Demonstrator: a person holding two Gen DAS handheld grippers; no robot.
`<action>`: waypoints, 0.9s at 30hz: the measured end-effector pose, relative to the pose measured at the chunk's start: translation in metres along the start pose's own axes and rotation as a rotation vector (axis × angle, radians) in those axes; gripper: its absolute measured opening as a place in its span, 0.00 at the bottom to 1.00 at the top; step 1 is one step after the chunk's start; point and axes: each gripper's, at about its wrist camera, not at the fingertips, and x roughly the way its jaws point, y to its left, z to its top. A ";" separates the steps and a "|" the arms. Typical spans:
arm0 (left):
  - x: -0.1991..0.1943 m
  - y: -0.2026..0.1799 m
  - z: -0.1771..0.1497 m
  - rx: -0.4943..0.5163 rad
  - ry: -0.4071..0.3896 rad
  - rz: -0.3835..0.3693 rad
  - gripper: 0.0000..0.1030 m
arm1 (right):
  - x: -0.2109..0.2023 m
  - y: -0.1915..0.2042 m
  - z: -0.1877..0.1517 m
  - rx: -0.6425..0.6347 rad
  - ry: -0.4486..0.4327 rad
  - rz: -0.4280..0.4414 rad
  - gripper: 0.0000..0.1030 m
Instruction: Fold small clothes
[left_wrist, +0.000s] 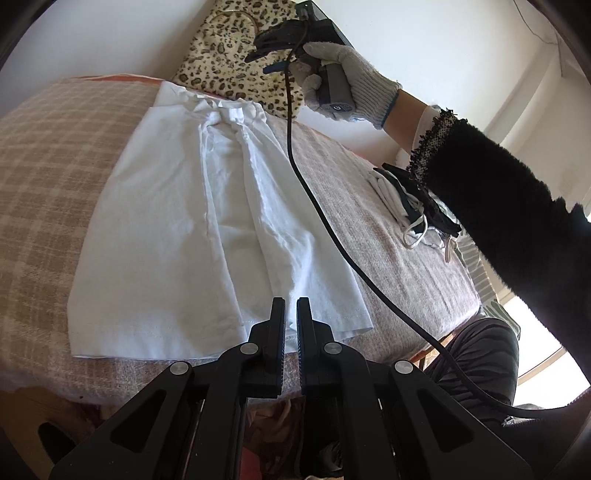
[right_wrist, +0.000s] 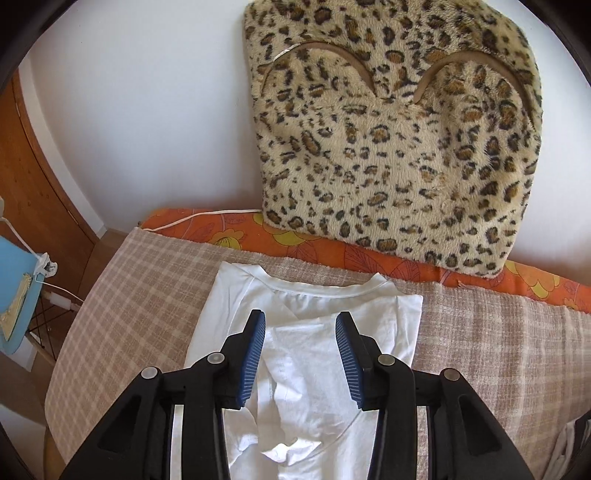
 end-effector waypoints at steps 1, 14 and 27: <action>-0.001 0.000 0.000 -0.001 0.006 -0.003 0.11 | -0.014 -0.006 -0.010 0.006 -0.007 0.005 0.41; 0.023 0.006 0.011 -0.094 0.096 -0.030 0.27 | -0.106 -0.033 -0.229 0.047 0.107 0.077 0.42; 0.008 0.001 0.009 -0.041 0.009 0.014 0.03 | -0.112 -0.032 -0.327 0.060 0.225 0.138 0.42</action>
